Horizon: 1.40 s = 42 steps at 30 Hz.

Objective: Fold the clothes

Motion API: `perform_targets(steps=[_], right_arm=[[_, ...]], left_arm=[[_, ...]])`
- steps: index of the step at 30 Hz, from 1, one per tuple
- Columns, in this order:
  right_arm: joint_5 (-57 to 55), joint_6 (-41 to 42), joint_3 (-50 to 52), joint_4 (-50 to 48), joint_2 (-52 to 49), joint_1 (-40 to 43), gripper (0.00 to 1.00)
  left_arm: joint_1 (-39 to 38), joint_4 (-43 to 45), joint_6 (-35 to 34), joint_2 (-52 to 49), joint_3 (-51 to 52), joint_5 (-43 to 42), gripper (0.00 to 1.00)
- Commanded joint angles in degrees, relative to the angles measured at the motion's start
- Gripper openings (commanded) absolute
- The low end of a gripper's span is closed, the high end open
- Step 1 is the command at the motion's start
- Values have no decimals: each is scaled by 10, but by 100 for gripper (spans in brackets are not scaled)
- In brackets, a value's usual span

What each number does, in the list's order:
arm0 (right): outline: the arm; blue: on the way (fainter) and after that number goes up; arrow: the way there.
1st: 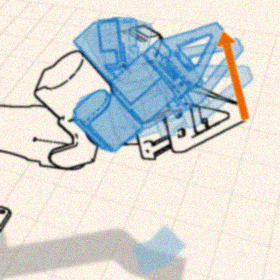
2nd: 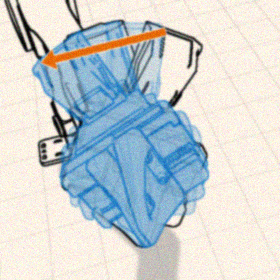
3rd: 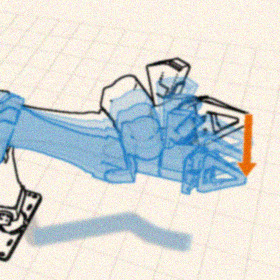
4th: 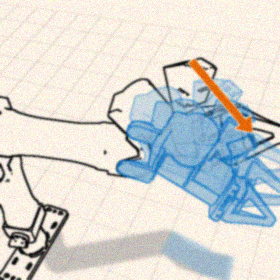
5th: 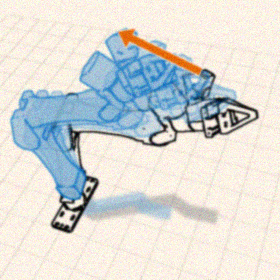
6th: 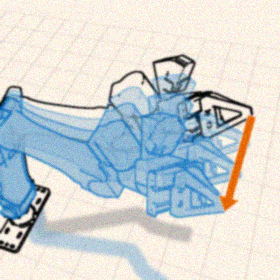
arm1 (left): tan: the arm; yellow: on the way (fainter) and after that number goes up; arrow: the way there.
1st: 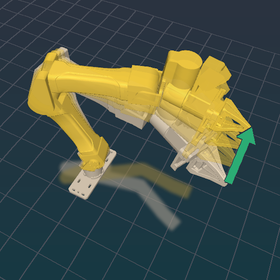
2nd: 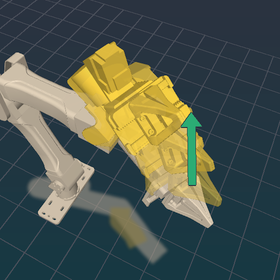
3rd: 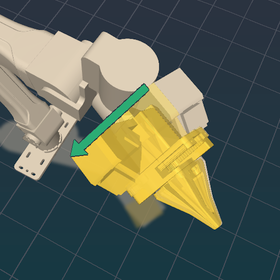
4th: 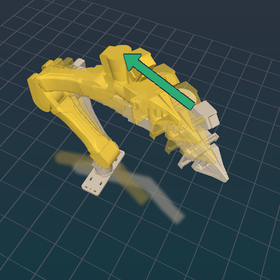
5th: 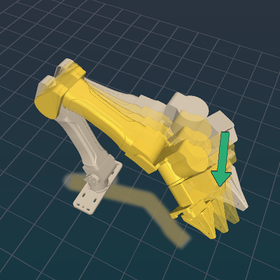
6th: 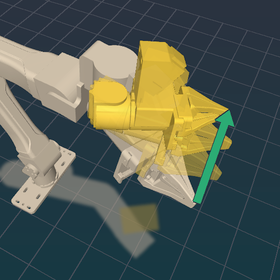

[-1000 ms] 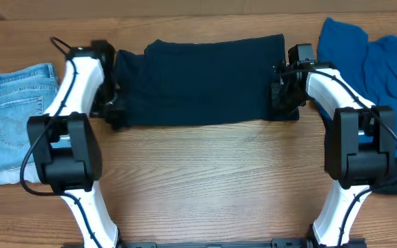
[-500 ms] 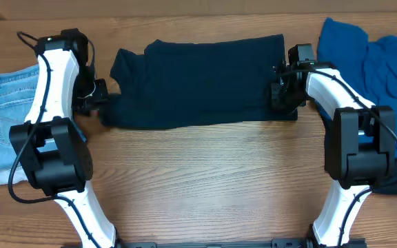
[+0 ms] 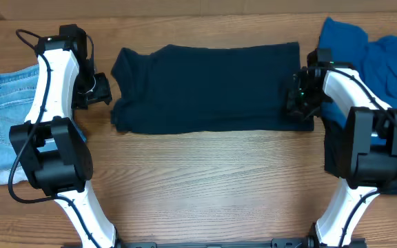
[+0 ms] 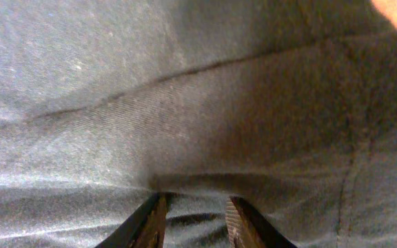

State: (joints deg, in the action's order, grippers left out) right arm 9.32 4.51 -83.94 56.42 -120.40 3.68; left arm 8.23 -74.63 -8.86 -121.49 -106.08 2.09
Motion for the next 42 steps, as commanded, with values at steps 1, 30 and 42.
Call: perform_targets(steps=[1, 30, 42], right_arm=[[-58, 16, 50, 19, -32, 7, 34], [-63, 32, 52, 44, -32, 7, 36], [-63, 32, 52, 43, -32, 7, 35]], left_arm=[[-4, 26, 2, 18, -11, -7, 61], [-30, 412, 13, -151, -3, -147, 4], [-9, 400, 7, -143, -97, -40, 6]])
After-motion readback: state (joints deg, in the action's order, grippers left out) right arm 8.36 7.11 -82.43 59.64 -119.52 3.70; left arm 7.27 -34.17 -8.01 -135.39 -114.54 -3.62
